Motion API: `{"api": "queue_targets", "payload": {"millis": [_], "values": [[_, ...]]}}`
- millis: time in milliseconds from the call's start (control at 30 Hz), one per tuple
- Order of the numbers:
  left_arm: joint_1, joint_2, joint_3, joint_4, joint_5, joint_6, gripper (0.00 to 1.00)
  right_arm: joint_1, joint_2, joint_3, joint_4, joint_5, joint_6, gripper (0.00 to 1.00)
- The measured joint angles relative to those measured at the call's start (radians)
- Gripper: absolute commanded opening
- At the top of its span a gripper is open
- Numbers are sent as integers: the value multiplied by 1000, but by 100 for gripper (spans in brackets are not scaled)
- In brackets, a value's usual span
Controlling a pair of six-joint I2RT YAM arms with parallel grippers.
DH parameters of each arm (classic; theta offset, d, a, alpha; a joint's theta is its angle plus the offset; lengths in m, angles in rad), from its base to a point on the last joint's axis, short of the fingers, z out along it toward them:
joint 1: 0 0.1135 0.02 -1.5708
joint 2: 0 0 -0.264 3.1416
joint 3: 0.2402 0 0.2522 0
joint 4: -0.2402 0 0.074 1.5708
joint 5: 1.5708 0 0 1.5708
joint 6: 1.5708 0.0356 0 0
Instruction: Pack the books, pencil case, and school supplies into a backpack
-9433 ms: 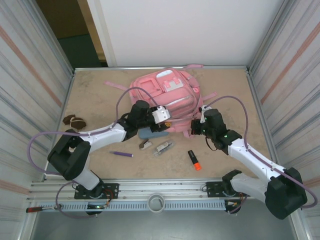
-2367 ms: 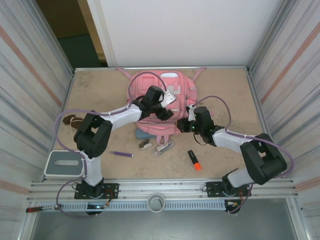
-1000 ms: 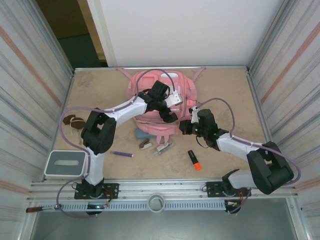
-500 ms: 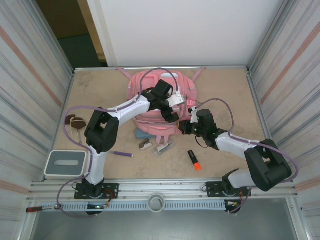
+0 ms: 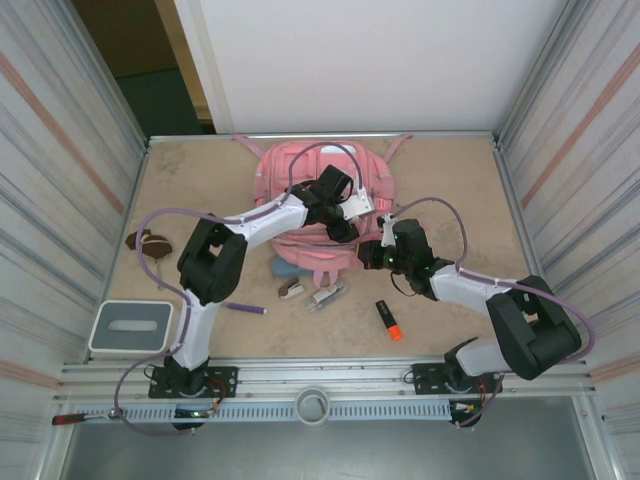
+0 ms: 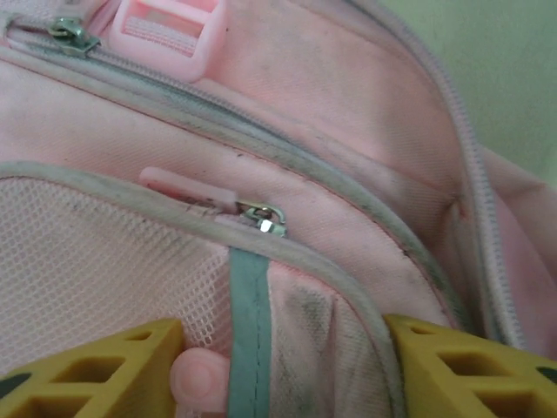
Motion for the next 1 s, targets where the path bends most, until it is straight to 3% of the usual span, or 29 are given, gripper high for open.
{"api": "queue_targets", "payload": {"millis": [100,333,567,867,1000], "values": [[1,-24,-14,9,12,2,25,0,-3,0,1,8,0,0],[26,-103,-39,35,77,-18,1,2,-48,-8,-9,25,1,0],[64,-169,-80,84,156,-44,0,17,-116,-10,-40,69,18,0],[169,-258,-138,160,389,-164,0,43,-235,-6,-126,152,5,0],[193,-264,-140,174,442,-192,0,70,-261,24,-173,188,-32,0]]}}
